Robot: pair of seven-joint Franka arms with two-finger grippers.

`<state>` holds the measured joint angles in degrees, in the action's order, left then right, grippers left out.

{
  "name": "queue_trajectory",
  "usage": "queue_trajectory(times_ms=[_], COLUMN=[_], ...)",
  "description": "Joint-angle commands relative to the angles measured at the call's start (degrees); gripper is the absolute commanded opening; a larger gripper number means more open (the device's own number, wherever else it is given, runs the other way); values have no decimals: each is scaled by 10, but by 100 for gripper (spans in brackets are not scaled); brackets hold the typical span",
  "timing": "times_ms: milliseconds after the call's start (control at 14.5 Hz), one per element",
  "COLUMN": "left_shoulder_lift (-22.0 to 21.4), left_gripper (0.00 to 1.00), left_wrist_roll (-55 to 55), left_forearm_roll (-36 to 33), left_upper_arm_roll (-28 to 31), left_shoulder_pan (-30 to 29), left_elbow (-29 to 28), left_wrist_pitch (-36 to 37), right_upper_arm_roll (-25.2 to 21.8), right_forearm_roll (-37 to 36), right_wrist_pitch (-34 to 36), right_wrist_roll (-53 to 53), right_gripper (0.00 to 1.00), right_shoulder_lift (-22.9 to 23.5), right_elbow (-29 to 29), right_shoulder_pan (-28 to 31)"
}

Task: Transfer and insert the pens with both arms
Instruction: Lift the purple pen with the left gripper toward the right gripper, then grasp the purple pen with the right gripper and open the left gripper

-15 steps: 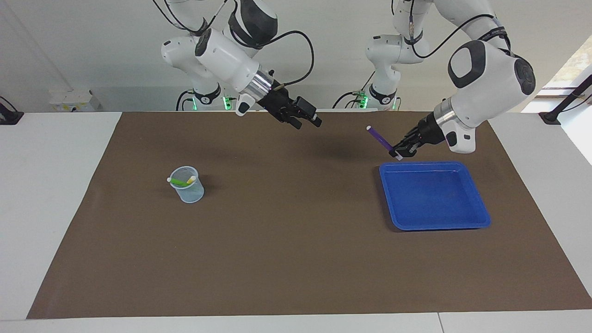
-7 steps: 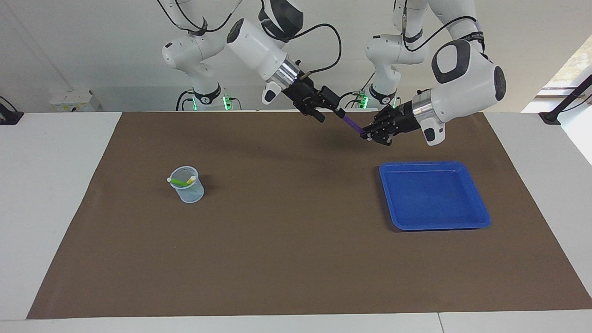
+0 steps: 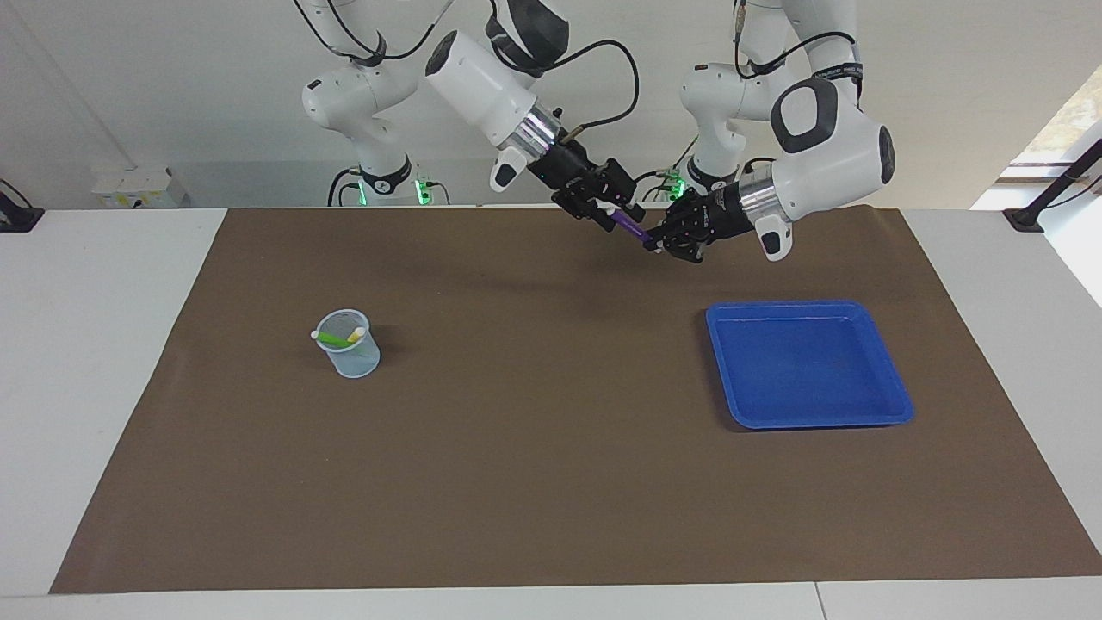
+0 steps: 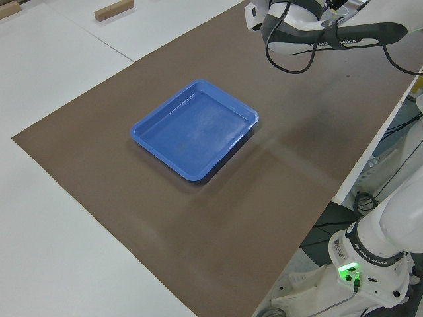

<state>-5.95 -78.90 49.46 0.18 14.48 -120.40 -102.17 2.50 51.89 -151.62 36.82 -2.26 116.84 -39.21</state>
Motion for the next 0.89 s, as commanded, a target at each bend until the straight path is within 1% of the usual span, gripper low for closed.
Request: queue_trajectory(times_ms=[0, 275, 550, 688, 825], left_shoulder_lift=[-20, -20, -20, -20, -20], left_gripper=[0, 0, 0, 0, 0], left_wrist_roll=[-9, -9, -9, -9, -8], left_forearm_roll=[20, 29, 29, 29, 29], left_upper_arm_roll=[4, 4, 4, 4, 4], left_shoulder_pan=[5, 5, 5, 5, 5], left_elbow=[-21, -21, -21, -21, -21], left_wrist_pitch=[-12, -12, -11, -12, -11], right_upper_arm_roll=[0, 0, 0, 0, 0], right_forearm_roll=[8, 8, 7, 6, 5], right_wrist_pitch=[-6, -3, -2, 11, 21], right_wrist_roll=[-18, -18, -18, -19, -25], right_gripper=[70, 70, 65, 62, 61], right_shoulder_lift=[1, 0, -2, -4, -4], right_elbow=[1, 4, 8, 8, 8], right_shoulder_pan=[-1, -1, -12, -13, -12])
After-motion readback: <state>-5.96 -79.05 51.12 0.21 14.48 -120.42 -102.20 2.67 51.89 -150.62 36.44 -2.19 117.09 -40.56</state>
